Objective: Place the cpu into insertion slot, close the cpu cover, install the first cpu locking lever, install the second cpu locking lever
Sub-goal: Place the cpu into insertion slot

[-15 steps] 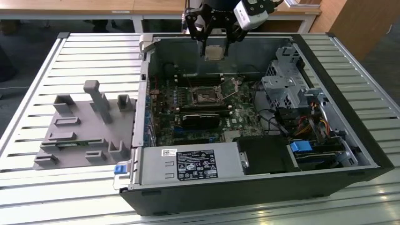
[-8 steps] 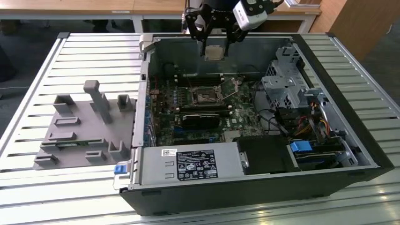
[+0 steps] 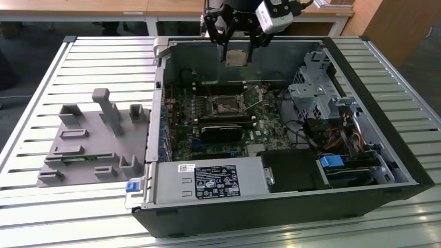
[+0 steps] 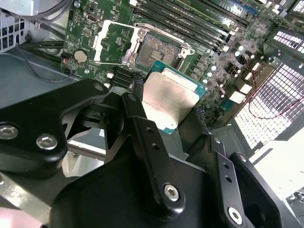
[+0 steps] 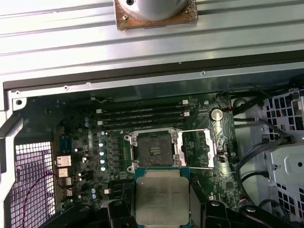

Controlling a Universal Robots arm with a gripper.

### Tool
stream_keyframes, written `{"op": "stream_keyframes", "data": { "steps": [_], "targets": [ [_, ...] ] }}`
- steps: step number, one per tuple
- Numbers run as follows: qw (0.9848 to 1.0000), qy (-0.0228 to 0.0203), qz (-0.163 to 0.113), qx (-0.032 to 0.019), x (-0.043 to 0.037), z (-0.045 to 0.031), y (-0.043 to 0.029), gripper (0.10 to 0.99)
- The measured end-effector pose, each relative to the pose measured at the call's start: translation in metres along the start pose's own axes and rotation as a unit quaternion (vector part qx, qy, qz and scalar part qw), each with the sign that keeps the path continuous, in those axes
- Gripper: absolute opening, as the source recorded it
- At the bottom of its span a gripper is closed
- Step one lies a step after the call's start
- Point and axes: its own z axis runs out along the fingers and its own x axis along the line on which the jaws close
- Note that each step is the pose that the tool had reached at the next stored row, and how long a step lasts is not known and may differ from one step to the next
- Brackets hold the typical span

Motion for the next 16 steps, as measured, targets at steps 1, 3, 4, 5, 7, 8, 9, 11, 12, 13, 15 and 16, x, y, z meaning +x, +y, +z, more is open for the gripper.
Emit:
{"op": "stream_keyframes", "data": {
  "steps": [1,3,4,5,7,8,9,11,12,13,15,16],
  "targets": [
    [1.0000,-0.0002,0.003,0.0000,0.0000,0.0000,0.0000,0.541],
    [1.0000,-0.0006,0.007,-0.0002,0.0000,0.0000,0.0000,0.541],
    [1.0000,-0.0008,0.009,-0.0002,0.0000,0.0000,0.0000,0.541],
    [0.9999,-0.0009,0.011,-0.0002,0.0000,0.0000,0.0000,0.541],
    [0.9999,-0.0012,0.014,-0.0003,0.0000,0.0000,0.0000,0.541],
    [0.9999,-0.0013,0.015,-0.0003,0.0000,0.0000,0.0000,0.541],
    [0.9999,-0.0015,0.016,-0.0003,0.0000,0.0000,0.0000,0.541],
    [0.9998,-0.0017,0.019,-0.0004,0.0000,0.0000,0.0000,0.541],
    [0.9998,-0.0019,0.021,-0.0004,0.0000,0.0000,0.0000,0.541],
    [0.9997,-0.0020,0.023,-0.0004,0.0000,0.0000,0.0000,0.541],
    [0.9997,-0.0023,0.025,-0.0005,0.0000,0.0000,0.0000,0.541],
    [0.9996,-0.0024,0.027,-0.0005,0.0000,0.0000,0.0000,0.541]
  ]
}}
